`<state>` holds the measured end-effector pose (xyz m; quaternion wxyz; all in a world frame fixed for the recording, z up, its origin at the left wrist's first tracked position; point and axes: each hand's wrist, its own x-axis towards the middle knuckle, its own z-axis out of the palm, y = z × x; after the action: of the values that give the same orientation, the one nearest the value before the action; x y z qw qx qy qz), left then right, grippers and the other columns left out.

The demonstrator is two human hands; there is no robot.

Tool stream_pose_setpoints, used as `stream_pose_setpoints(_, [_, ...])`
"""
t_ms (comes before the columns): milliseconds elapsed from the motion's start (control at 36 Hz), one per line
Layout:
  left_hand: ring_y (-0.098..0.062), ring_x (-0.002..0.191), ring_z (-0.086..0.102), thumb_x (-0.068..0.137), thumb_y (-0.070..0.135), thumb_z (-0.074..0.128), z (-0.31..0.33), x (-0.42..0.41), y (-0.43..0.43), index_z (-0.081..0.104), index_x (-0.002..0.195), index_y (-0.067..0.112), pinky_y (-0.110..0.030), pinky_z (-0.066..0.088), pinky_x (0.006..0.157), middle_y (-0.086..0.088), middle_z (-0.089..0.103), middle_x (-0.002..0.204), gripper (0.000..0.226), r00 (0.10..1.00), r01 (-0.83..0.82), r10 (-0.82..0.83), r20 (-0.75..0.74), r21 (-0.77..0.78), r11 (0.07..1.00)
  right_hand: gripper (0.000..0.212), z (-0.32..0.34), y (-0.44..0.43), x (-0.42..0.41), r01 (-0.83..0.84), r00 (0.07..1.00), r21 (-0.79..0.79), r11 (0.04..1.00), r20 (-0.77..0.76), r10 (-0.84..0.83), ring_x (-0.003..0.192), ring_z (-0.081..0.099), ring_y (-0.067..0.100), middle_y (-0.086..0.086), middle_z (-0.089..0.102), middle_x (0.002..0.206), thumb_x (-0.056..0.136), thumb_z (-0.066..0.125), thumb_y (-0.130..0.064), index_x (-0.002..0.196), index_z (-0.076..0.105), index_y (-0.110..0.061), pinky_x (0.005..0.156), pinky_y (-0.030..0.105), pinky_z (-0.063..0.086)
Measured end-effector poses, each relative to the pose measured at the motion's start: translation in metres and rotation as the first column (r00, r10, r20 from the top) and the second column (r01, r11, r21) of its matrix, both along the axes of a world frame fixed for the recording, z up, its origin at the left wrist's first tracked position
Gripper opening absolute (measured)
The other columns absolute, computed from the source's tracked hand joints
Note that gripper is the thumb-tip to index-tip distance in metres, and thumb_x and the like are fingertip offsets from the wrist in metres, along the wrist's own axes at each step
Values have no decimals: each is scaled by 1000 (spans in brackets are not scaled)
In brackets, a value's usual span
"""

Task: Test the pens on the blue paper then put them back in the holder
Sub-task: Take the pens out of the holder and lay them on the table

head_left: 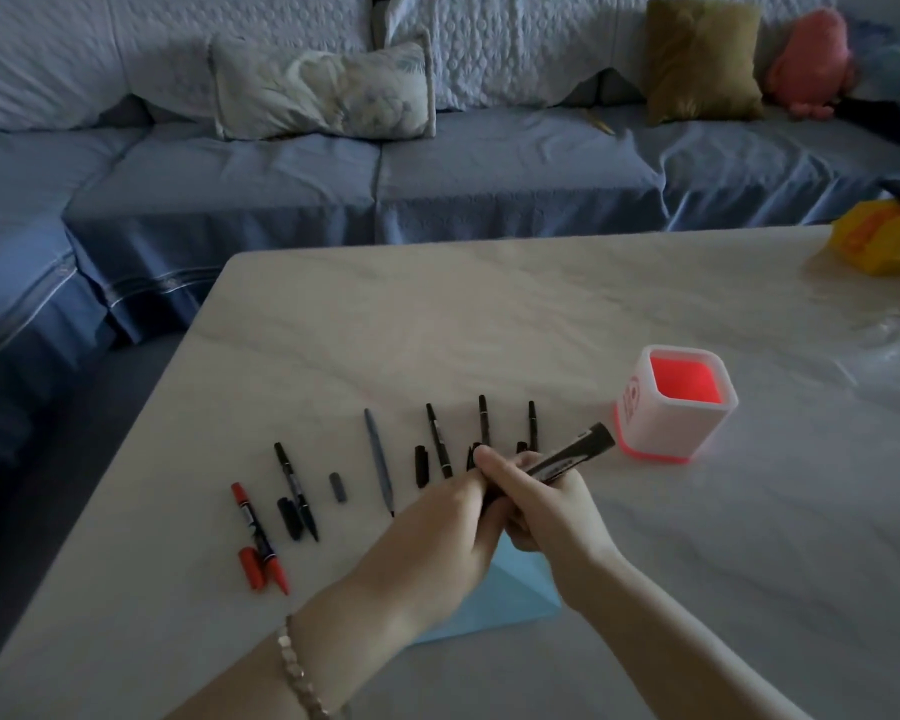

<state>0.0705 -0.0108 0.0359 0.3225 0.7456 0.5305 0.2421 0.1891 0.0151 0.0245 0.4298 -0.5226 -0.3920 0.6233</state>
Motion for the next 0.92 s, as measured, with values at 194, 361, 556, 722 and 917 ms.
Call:
stream_pose_setpoints(194, [-8, 91, 63, 98, 33, 36, -1, -1, -10, 39, 133, 42, -27, 49, 79, 7, 68, 104, 36, 1000, 3, -3, -2, -35, 999, 32, -4, -8, -6, 27, 998, -36, 999, -51, -29, 40, 26, 10, 1, 27, 47, 82, 51, 1, 59, 34, -12, 39, 18, 21])
stream_pose_setpoints(361, [-6, 55, 53, 97, 33, 40, 6, 0, -8, 56, 113, 30, -26, 46, 59, 5, 66, 80, 22, 999, 19, -14, 48, -116, 993, 45, -3, -10, -2, 32, 987, 4, 999, -158, -31, 41, 24, 12, 0, 27, 45, 82, 48, 8, 47, 32, -16, 42, 21, 19])
stream_pose_setpoints(556, [5, 51, 49, 97, 34, 41, 16, 1, -10, 56, 114, 30, -9, 34, 52, 17, 53, 57, 24, 992, 72, -46, 116, -237, 969, 33, -3, -15, 2, 7, 967, 53, 999, -255, 7, 32, 23, 7, -5, 28, 38, 63, 53, -6, 43, 31, -19, 33, 12, 20])
stream_pose_setpoints(722, [11, 46, 48, 98, 26, 41, 24, 3, -13, 54, 97, 32, -3, 33, 48, 28, 51, 46, 15, 967, 133, -44, 249, -353, 926, 35, -4, -20, 5, -29, 960, 105, 994, -274, 57, 29, 27, 4, -7, 31, 36, 65, 52, -5, 39, 37, -24, 31, 11, 22])
stream_pose_setpoints(917, [-8, 36, 25, 96, 27, 45, 24, -3, -14, 48, 73, 13, -17, 24, 37, 6, 33, 43, 27, 935, 172, 46, 351, -565, 807, 34, 2, -23, 9, -56, 957, 225, 973, -265, 116, 25, 36, 13, -2, 33, 33, 63, 49, 5, 42, 35, -19, 31, 14, 29])
